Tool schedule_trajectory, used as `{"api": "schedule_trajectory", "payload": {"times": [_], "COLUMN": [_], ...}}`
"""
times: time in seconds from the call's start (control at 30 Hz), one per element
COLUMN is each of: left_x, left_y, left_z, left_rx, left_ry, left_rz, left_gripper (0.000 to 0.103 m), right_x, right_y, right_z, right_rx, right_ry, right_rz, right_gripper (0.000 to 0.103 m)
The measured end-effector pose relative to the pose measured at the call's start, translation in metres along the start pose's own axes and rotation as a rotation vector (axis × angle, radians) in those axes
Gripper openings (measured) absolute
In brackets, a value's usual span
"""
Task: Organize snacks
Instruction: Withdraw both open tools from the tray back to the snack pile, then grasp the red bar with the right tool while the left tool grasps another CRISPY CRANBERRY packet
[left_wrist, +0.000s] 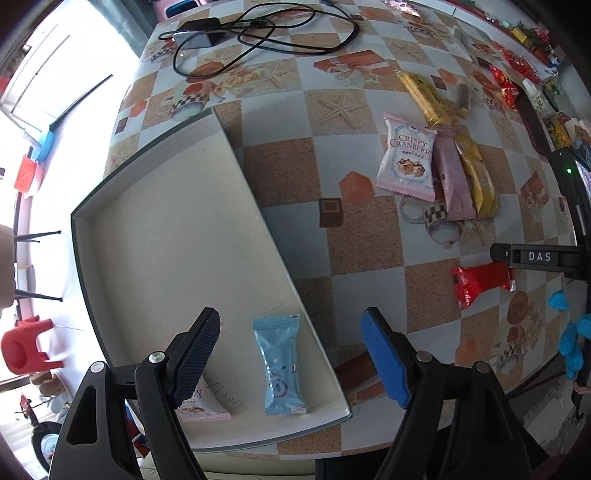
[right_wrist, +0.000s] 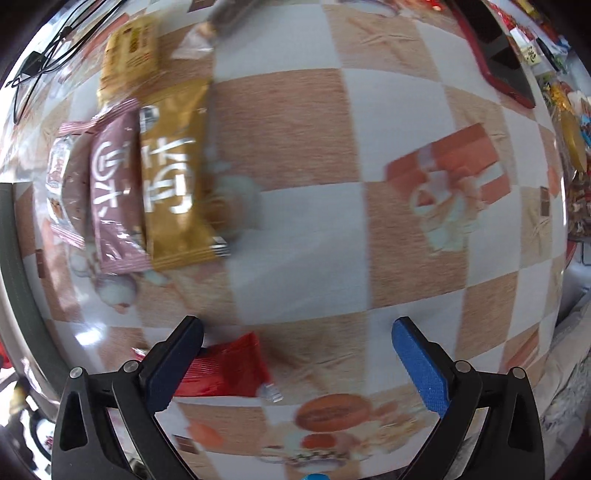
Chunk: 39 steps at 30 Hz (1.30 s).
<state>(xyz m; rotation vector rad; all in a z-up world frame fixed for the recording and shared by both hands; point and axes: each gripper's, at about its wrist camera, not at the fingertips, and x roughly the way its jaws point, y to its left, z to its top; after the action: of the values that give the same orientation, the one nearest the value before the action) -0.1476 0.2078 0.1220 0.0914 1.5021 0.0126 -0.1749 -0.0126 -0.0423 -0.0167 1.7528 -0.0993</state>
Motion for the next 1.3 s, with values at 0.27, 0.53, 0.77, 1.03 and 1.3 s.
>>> {"api": "schedule_trajectory", "payload": {"times": [0.27, 0.53, 0.77, 1.03, 1.3], "left_x": [0.005, 0.017, 0.027, 0.043, 0.058], "left_y": [-0.015, -0.017, -0.03, -0.05, -0.064], "left_z": [0.03, 0.038, 0.055, 0.088, 0.124], "left_rx": [0.017, 0.02, 0.037, 0.031, 0.034], "left_ry": [0.006, 0.038, 0.057, 0.056, 0.031], "left_rz": [-0.027, -0.015, -0.039, -0.061, -0.068], "left_gripper": [0.082, 0.082, 0.082, 0.082, 0.086], "right_x": [-0.031, -0.019, -0.011, -0.012, -0.001], "right_y": [0.017, 0.073, 0.048, 0.0, -0.055], "right_z": [-0.03, -0.075, -0.045, -0.034, -0.001], "right_rx": [-0.247, -0.656, -0.392, -0.241, -0.212], "right_ry": [-0.096, -0.11, -0.073, -0.04, -0.025], "right_rz": [0.082, -0.059, -0.027, 0.003, 0.02], "right_gripper": [0.102, 0.102, 0.102, 0.102, 0.103]}}
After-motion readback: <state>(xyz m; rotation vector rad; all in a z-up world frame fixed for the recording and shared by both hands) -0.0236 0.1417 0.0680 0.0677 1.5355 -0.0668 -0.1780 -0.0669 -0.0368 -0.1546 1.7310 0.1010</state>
